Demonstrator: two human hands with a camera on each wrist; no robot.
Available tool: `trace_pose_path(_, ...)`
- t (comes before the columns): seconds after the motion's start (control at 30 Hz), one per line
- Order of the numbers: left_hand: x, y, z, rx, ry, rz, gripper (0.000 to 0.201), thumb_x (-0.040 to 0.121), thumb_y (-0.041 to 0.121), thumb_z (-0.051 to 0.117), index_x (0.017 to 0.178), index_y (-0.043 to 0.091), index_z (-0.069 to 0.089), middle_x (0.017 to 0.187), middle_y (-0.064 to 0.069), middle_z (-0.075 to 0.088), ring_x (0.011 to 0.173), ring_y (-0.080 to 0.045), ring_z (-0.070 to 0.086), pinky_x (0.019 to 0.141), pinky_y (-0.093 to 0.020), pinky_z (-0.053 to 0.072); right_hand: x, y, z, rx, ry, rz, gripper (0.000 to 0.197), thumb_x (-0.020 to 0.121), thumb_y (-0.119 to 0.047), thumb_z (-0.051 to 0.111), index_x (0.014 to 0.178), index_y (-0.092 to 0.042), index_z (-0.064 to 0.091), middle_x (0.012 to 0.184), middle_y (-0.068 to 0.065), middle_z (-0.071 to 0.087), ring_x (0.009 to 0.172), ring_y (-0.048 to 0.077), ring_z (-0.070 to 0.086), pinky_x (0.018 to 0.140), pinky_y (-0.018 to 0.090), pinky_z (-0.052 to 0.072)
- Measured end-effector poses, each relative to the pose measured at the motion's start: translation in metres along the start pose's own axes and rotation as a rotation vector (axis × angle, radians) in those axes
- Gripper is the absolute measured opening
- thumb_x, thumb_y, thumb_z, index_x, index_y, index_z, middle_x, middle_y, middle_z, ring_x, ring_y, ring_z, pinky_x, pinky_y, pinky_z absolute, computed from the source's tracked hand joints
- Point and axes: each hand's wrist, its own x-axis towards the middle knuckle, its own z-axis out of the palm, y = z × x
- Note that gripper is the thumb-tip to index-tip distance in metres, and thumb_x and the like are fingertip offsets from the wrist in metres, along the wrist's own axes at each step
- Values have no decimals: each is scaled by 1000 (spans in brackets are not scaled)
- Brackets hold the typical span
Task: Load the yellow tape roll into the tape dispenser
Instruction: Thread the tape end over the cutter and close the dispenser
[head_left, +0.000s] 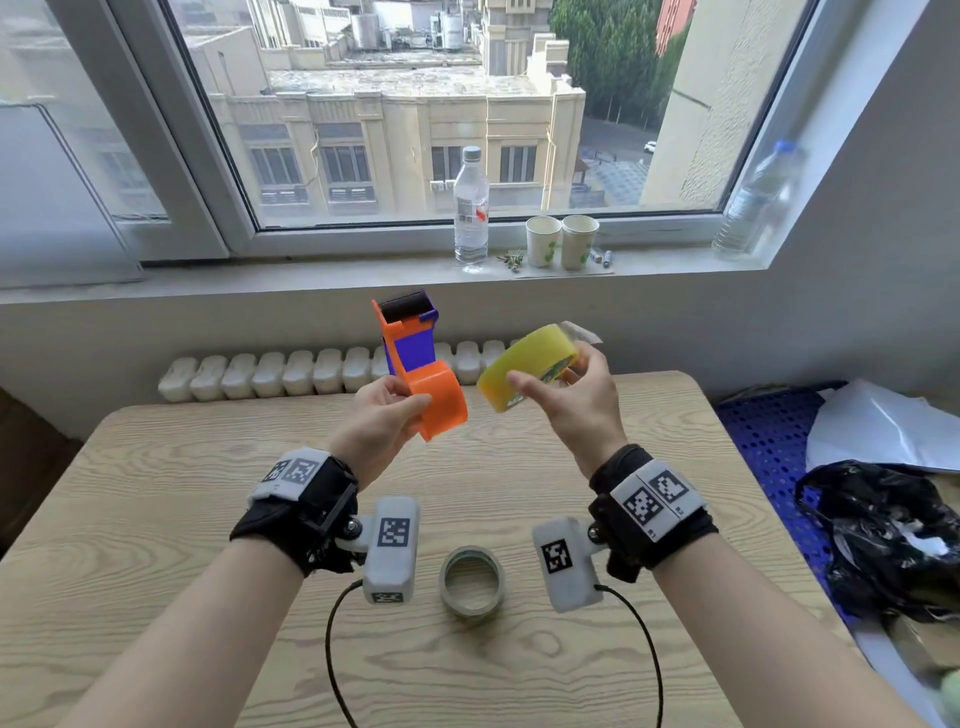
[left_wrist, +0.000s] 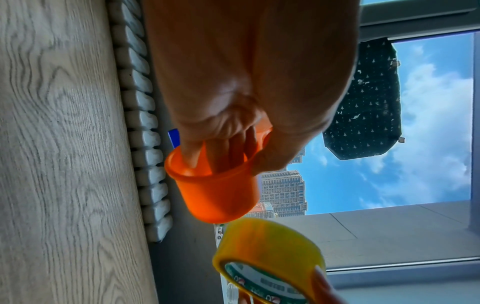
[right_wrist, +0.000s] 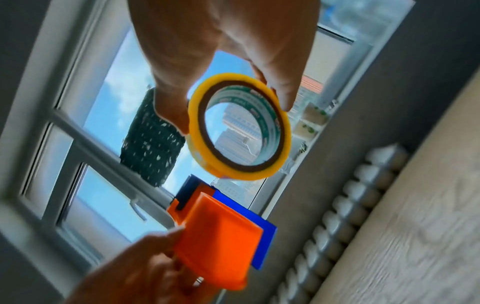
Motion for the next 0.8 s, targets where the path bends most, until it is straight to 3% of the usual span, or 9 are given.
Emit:
trace_pose_path(0.1, -1, -2, 2, 17, -51, -14, 17, 87, -8, 50, 81, 8, 48, 85, -11, 54, 74, -20, 53, 67, -29, 45, 6, -6, 8, 256, 59, 153, 91, 45, -36, 87, 123, -6, 51, 113, 14, 64, 99, 20, 65, 78, 24, 52)
trace_pose_path(0.17, -1, -4, 3, -8, -68, -25, 18, 87, -10, 49, 82, 7, 47, 87, -14, 55, 79, -25, 53, 73, -33, 46, 7, -10, 15, 372, 66, 218, 86, 44, -34, 87, 119, -3, 55, 111, 15, 67, 99, 21, 66, 78, 24, 52)
trace_pose_path(0.23, -2, -4, 5, -22, -83, -28, 17, 87, -11, 48, 86, 6, 47, 91, -15, 56, 83, -26, 56, 76, -32, 48, 6, -15, 21, 489, 63, 260, 77, 51, -27, 88, 117, -2, 57, 110, 15, 68, 96, 20, 68, 81, 24, 52)
trace_pose_path(0.37, -1, -5, 5, -38, -136, -29, 19, 87, -11, 48, 96, 5, 50, 100, -18, 57, 91, -28, 57, 77, -30, 52, 2, -26, 27, 615, 61, 315, 41, 70, -11, 79, 107, -7, 60, 105, 9, 69, 80, 5, 67, 61, 9, 44)
trace_pose_path(0.47, 0, -5, 7, -60, -162, -26, 23, 85, -12, 50, 103, 3, 50, 100, -15, 60, 92, -26, 60, 77, -28, 55, -5, -29, 35, 644, 18, 328, 22, 75, -7, 74, 86, -19, 60, 93, 3, 69, 76, 5, 66, 65, 14, 44)
trace_pose_path(0.57, 1, -7, 7, -91, -185, -16, 30, 81, -13, 56, 105, 4, 53, 99, -14, 61, 92, -25, 61, 84, -33, 50, -11, -28, 41, 658, -7, 355, 22, 76, -10, 74, 94, -13, 62, 91, 3, 68, 81, 10, 65, 67, 15, 45)
trace_pose_path(0.63, 1, -8, 6, -96, -187, -10, 33, 80, -13, 57, 108, 3, 52, 100, -14, 61, 92, -24, 62, 83, -32, 51, -13, -26, 44, 652, -10, 395, 32, 74, -15, 76, 102, -8, 62, 93, 2, 68, 79, 8, 62, 76, 18, 44)
trace_pose_path(0.7, 0, -8, 5, -106, -184, 3, 36, 80, -11, 57, 114, 2, 52, 103, -13, 62, 93, -23, 64, 79, -27, 55, -14, -23, 46, 605, -3, 426, 29, 72, -18, 78, 95, -12, 62, 89, -3, 65, 76, 5, 57, 82, 24, 42)
trace_pose_path(0.8, 0, -6, 6, -143, -210, 22, 49, 73, -3, 63, 120, -3, 49, 108, -15, 62, 99, -26, 62, 85, -31, 53, -20, -21, 51, 552, -29, 419, 22, 71, -19, 79, 86, -15, 63, 89, 0, 68, 77, 10, 62, 72, 22, 45)
